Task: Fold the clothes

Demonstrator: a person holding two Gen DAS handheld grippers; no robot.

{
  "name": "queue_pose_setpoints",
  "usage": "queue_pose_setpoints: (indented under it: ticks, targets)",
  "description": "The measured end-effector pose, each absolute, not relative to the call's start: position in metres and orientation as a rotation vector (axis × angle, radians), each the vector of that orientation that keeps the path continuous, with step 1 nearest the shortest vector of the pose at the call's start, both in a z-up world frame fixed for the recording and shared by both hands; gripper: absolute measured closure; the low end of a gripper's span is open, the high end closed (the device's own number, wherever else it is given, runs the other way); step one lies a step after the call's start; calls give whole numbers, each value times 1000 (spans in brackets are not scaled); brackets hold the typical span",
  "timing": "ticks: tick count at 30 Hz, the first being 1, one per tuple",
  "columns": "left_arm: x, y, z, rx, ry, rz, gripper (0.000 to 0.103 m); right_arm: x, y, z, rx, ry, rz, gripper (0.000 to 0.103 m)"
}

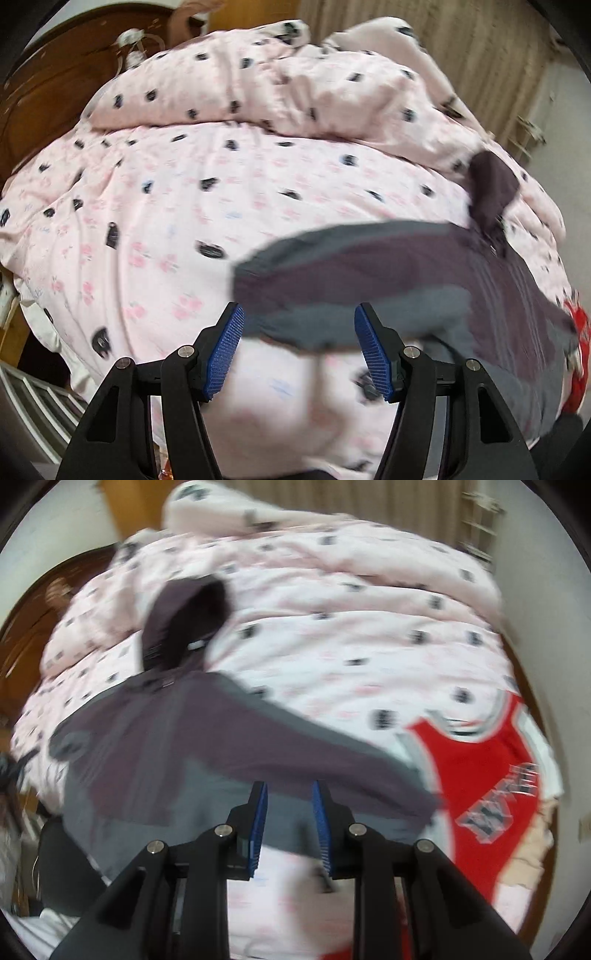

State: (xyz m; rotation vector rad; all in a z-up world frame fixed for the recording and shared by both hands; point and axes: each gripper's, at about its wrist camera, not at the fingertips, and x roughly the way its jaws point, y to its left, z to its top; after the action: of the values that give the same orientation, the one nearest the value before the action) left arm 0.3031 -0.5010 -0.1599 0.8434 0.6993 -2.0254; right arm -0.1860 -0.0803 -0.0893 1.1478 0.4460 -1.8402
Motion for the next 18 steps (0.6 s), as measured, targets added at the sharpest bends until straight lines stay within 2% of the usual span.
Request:
queue_pose_setpoints:
  ticks: [3,7,9,14,18]
  targets:
    - [310,-523,-172,839,747,-2028,46,-152,-102,-99,1122,501,-1777,77]
    - [306,-545,-193,860,836,-2017,48,-125,-119,-115,1136,482,-1706,77]
    - [304,-555,-204,864,887,-2007,53,-116,-124,-119,1146,469,-1685,77]
    - [301,-569,-217,860,971,-2010,81,-109,-125,-122,1159,444,-1670,77]
    - [295,-567,-207,833,879,-2028,84,-109,-124,-124,1183,431,-1671,77]
